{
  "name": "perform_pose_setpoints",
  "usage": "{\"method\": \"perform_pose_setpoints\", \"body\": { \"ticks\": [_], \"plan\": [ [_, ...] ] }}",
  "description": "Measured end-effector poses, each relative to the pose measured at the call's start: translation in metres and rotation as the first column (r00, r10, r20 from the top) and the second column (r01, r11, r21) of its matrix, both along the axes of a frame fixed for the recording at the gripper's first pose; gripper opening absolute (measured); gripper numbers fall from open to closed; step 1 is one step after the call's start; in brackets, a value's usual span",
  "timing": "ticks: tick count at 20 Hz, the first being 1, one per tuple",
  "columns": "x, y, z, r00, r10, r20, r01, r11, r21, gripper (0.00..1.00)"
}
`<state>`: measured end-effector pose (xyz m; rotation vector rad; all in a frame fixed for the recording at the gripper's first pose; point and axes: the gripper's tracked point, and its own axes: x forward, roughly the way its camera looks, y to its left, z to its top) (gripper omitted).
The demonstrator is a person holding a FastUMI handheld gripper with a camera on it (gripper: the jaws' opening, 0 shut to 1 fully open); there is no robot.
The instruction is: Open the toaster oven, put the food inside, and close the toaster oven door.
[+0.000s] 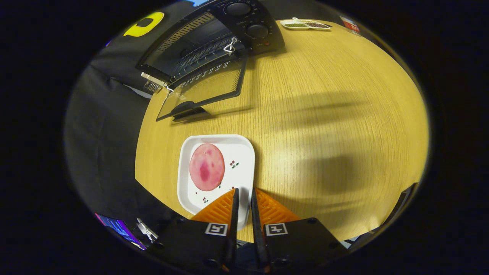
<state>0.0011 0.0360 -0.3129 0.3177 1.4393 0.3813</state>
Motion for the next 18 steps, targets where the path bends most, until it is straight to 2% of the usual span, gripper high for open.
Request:
{"method": "perform_pose_setpoints", "body": {
  "ticks": [2, 3, 4, 5, 11, 18],
  "plan": [
    [-0.003, 0.003, -0.001, 1.000, -0.016, -0.023, 0.017, 0.999, 0.027, 0.06],
    [-0.006, 0.002, -0.004, 0.999, -0.012, -0.032, 0.013, 0.999, 0.031, 0.06],
    [-0.001, 0.006, -0.011, 0.998, -0.046, -0.033, 0.047, 0.998, 0.051, 0.05],
    [0.001, -0.002, -0.005, 0.998, -0.052, -0.043, 0.054, 0.997, 0.056, 0.02],
    [0.001, 0.004, 0.000, 0.993, -0.102, -0.053, 0.109, 0.981, 0.162, 0.02],
    [0.002, 0.021, 0.029, 0.971, -0.236, -0.029, 0.235, 0.931, 0.279, 0.02]
  ]
}}
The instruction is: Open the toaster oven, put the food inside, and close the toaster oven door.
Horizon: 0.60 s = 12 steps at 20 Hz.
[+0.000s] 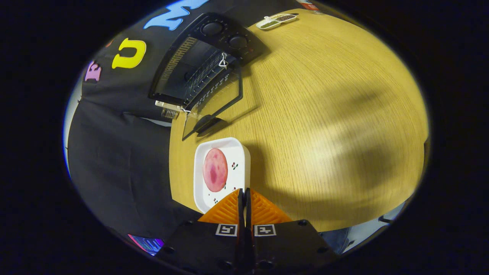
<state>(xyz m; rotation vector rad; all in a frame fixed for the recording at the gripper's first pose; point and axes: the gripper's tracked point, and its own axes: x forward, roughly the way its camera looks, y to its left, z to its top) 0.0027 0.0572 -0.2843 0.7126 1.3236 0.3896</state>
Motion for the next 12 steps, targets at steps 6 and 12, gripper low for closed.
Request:
{"method": "perform_pose_setpoints", "body": {
  "ticks": [6, 12],
  "plan": [
    [0.019, 0.013, 0.025, 0.976, -0.202, 0.077, 0.199, 0.979, 0.047, 0.02],
    [0.030, 0.037, 0.041, 0.914, -0.390, 0.111, 0.379, 0.919, 0.105, 0.02]
  ]
}}
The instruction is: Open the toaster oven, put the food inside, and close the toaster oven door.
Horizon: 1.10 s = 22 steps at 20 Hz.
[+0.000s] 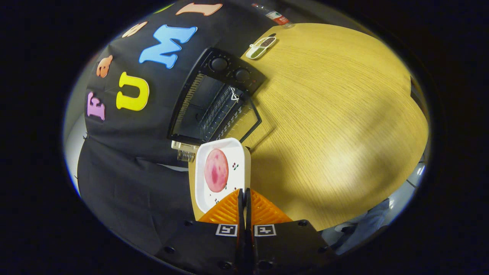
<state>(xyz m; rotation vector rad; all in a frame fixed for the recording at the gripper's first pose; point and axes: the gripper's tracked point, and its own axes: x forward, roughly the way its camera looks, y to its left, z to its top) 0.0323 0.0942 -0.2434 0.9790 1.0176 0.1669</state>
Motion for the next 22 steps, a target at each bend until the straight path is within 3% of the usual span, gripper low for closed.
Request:
{"method": "perform_pose_setpoints", "body": {
  "ticks": [10, 22],
  "plan": [
    [0.043, 0.048, 0.012, 0.968, -0.250, 0.007, 0.247, 0.960, 0.128, 0.02],
    [0.128, 0.065, -0.004, 0.910, -0.413, -0.042, 0.414, 0.900, 0.133, 0.02]
  ]
}}
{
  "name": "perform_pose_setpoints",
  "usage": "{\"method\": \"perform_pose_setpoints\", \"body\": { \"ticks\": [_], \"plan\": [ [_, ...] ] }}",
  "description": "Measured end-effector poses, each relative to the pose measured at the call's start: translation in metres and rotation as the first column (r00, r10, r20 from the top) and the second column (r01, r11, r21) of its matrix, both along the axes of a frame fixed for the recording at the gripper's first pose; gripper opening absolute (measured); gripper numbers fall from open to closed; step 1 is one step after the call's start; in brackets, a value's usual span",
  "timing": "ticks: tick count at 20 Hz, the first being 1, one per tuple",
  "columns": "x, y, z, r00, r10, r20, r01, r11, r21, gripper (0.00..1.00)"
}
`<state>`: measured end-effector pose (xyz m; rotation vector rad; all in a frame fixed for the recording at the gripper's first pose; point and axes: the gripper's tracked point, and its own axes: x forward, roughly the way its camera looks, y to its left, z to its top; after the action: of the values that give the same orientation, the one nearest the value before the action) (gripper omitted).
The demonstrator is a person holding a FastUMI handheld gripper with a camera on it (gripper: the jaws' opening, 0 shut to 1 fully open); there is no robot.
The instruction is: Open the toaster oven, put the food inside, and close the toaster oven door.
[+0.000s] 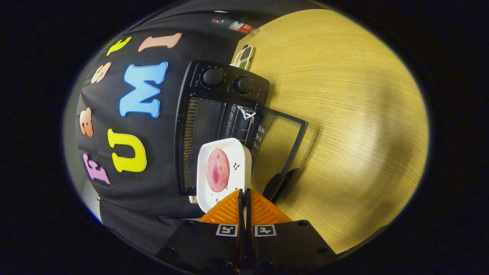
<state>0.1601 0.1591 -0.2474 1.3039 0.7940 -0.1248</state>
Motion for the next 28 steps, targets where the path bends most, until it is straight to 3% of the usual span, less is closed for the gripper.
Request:
{"method": "perform_pose_setpoints", "body": {
  "ticks": [12, 18, 24, 28],
  "plan": [
    [0.089, 0.002, -0.023, 0.983, -0.180, -0.033, 0.180, 0.984, 0.010, 0.02],
    [0.115, 0.017, -0.029, 0.977, -0.210, -0.036, 0.210, 0.978, -0.010, 0.04],
    [0.124, 0.039, -0.029, 0.982, -0.190, -0.022, 0.190, 0.982, 0.000, 0.09],
    [0.125, 0.040, 0.000, 0.986, -0.142, 0.090, 0.141, 0.990, 0.016, 0.58]
  ]
}}
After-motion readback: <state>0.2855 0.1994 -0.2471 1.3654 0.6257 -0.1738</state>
